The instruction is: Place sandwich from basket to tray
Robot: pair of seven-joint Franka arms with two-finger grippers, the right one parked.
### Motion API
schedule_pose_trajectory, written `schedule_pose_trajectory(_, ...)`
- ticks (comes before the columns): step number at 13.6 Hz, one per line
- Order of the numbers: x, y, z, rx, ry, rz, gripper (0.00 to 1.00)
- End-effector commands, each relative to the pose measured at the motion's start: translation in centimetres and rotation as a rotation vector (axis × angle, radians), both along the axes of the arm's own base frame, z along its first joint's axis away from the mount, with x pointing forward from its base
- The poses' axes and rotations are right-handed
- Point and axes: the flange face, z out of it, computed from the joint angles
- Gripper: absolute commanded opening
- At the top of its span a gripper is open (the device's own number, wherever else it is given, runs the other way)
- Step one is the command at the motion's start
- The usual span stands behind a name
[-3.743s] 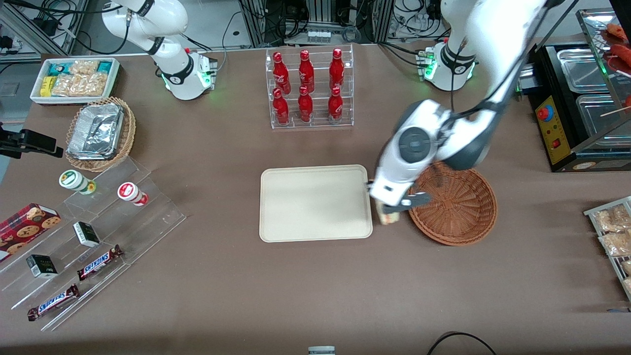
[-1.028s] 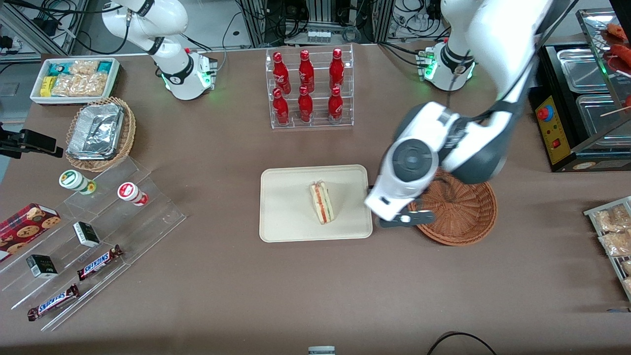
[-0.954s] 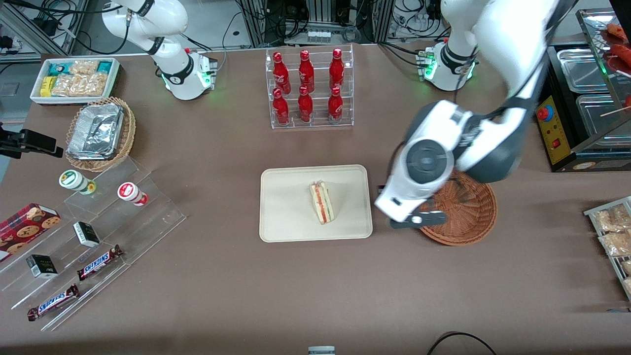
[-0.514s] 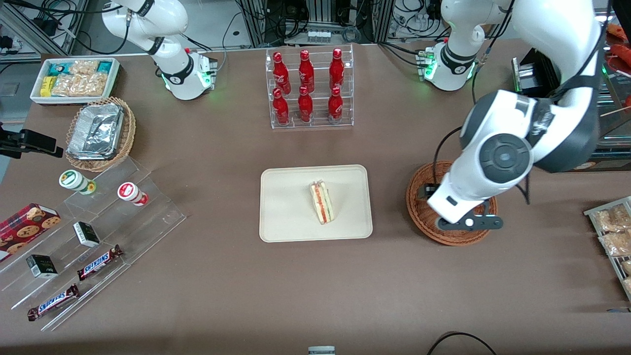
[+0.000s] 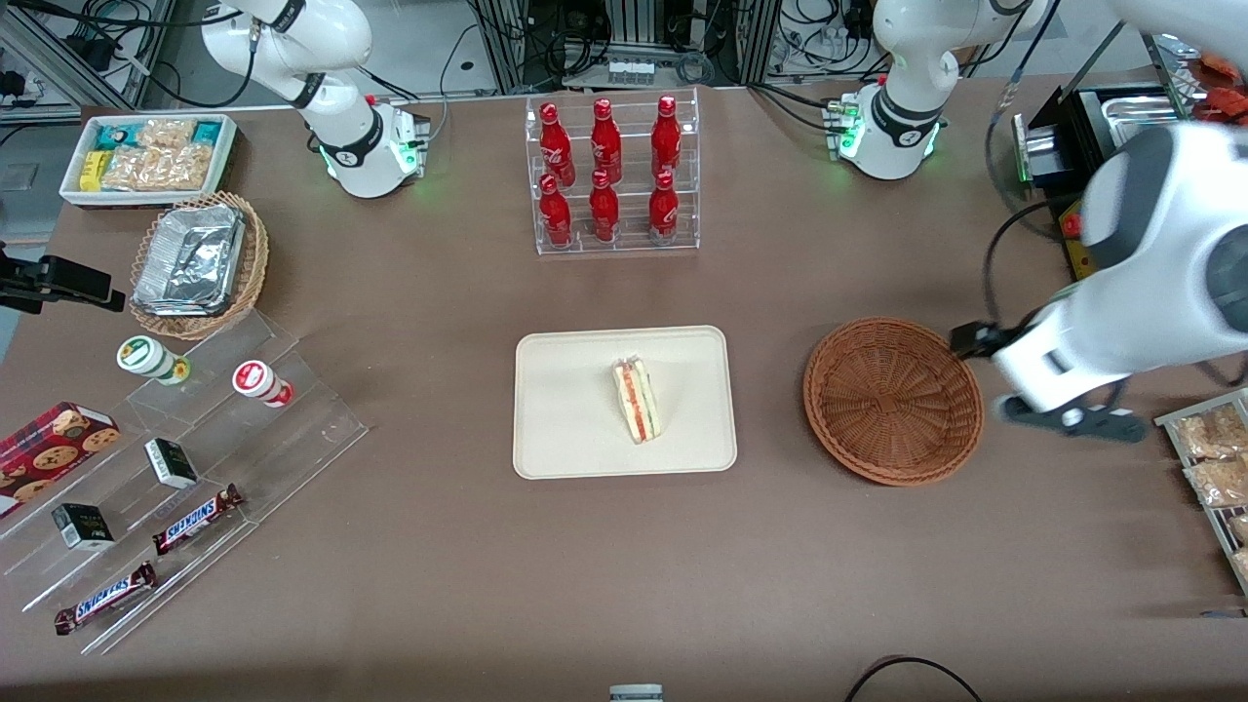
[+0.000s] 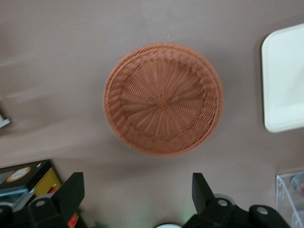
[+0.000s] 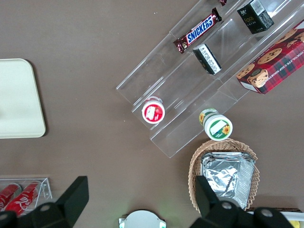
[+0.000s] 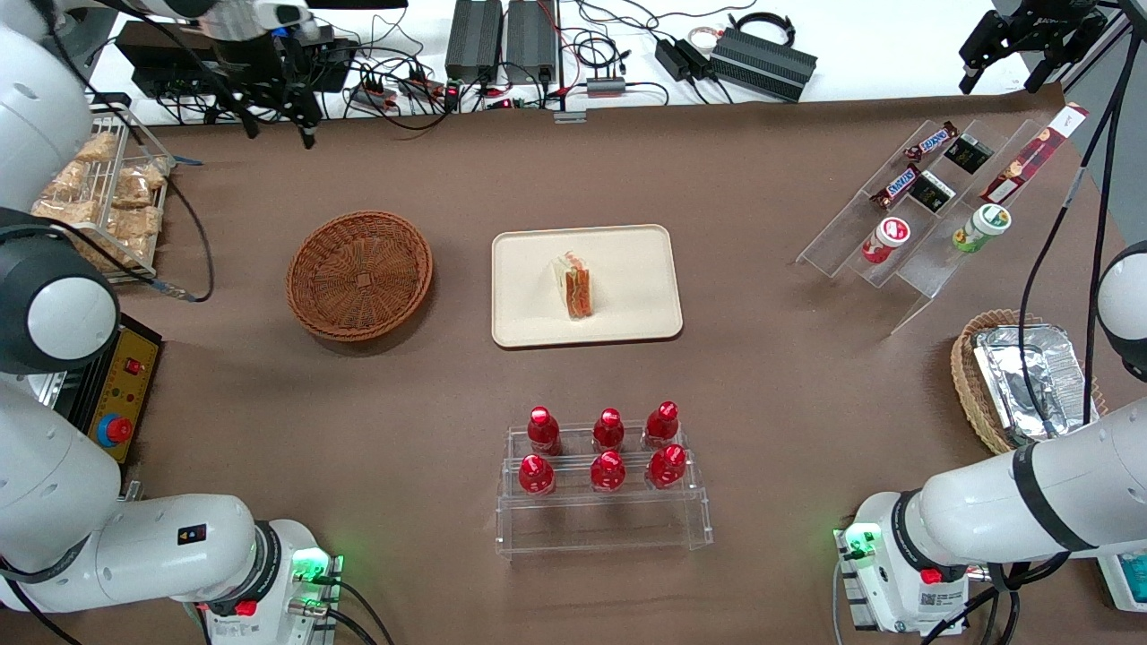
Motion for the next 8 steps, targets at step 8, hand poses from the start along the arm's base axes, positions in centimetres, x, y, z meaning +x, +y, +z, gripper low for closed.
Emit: schedule_pose_trajectory(8, -5.9, 5.2, 9.1, -0.03, -0.045, 0.043, 1.0)
